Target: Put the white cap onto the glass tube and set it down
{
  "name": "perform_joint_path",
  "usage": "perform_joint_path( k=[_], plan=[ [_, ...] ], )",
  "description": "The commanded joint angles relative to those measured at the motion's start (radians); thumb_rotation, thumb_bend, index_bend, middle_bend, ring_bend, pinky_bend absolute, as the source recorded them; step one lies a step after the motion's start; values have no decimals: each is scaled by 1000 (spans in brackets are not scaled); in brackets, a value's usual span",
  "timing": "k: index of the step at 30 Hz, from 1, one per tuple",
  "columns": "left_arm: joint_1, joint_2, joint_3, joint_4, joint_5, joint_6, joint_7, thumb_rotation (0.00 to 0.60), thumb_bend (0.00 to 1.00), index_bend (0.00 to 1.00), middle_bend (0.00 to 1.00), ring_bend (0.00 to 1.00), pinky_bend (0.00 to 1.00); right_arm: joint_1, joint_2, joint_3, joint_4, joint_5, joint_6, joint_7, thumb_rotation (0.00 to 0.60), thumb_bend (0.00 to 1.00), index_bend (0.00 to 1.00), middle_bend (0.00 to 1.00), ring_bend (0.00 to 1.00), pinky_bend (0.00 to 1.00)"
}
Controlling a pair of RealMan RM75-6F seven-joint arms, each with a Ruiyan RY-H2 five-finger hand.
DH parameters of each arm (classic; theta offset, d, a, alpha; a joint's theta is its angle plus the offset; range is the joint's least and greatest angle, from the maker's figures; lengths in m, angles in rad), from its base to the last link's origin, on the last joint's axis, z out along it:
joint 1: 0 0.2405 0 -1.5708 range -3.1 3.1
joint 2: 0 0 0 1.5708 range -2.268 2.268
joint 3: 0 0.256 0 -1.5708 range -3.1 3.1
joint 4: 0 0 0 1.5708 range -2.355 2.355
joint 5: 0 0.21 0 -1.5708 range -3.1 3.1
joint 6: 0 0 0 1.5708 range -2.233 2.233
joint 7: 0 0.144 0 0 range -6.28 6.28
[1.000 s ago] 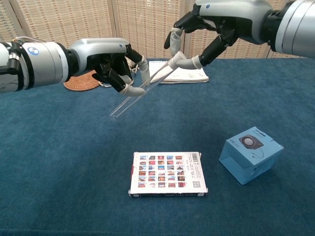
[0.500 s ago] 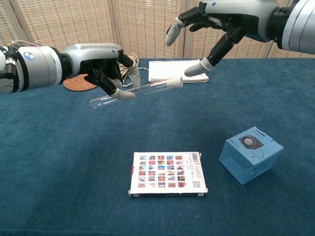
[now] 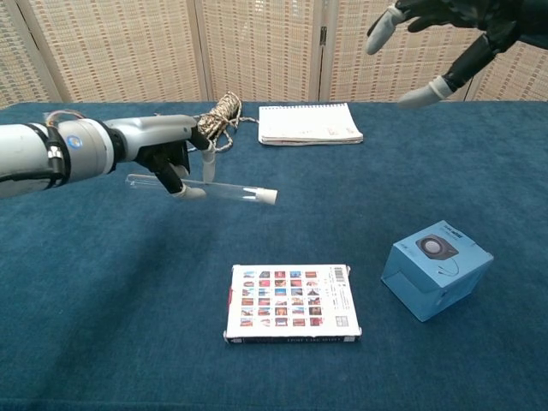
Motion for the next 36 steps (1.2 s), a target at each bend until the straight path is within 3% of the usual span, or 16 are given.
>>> perform_joint_path(
  k=[1,14,20,24,30,36],
  plan=[
    [-28,-62,-5,67,-49,-6,48,600,375,550,1000,954,1000,-16,11,-7,11,-4,8,17,600,139,300,134,0,0],
    [-67,-171,-21,207,-126,-39,120,600,375,526,1000,953,1000,-50,33,-19,55,-18,-1,70,600,139,299,135,0,0],
    [-68,-170,-25,207,-140,-54,129,600,374,428,1000,953,1000,-52,27,-17,66,-20,-8,75,600,139,299,135,0,0],
    [-65,-160,-28,192,-149,-56,132,600,374,364,1000,953,1000,-53,26,-14,65,-18,-9,73,600,138,299,134,0,0],
    [-48,-121,-36,134,-139,-38,116,600,374,346,1000,952,1000,-63,37,-12,55,-16,1,61,600,139,299,135,0,0],
    [38,18,-56,-44,-67,35,21,600,375,344,993,945,1000,-96,98,-38,40,-16,9,17,600,185,299,135,0,0]
  ],
)
